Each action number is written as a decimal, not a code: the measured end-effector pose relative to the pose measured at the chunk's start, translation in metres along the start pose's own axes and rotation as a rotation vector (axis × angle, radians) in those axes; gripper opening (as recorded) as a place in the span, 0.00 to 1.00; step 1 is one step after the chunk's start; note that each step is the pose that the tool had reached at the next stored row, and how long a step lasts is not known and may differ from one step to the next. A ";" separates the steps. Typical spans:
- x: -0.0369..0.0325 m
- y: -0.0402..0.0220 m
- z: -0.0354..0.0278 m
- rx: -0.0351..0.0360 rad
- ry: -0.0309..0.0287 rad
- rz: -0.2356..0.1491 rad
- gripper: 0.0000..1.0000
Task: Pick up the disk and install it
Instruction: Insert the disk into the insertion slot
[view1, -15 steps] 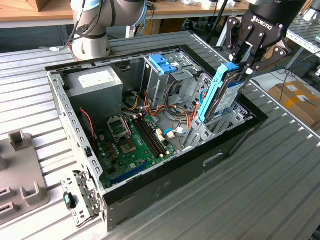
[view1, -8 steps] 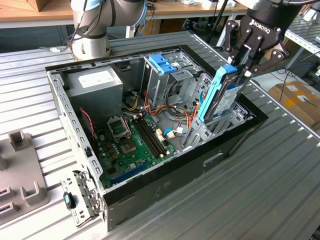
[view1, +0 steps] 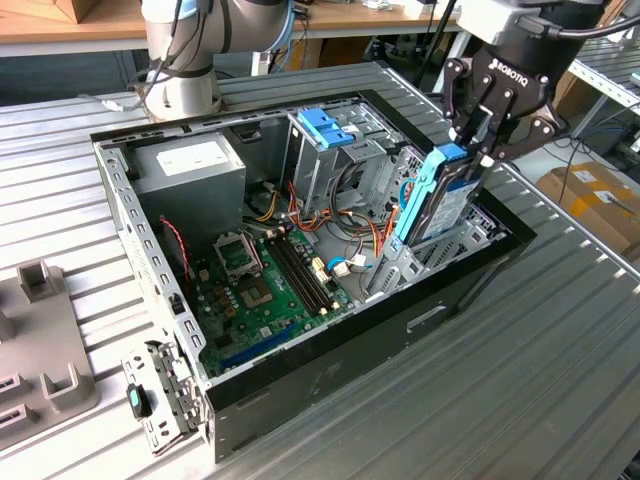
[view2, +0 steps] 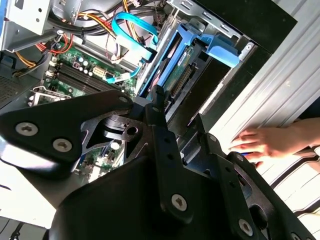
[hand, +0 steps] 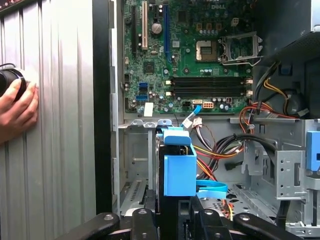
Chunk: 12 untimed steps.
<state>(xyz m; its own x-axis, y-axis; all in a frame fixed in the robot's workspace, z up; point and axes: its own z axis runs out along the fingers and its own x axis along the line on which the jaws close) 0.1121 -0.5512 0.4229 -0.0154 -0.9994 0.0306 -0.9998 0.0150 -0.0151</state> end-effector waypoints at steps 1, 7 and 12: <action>-0.0001 0.0000 0.0023 0.0000 0.0001 0.000 0.35; -0.0005 0.0002 0.0146 0.0000 0.0000 0.000 0.35; -0.0008 0.0004 0.0271 0.0000 0.0001 0.000 0.35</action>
<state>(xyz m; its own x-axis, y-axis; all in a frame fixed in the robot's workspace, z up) 0.1121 -0.5513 0.3957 -0.0155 -0.9994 0.0308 -0.9998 0.0150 -0.0151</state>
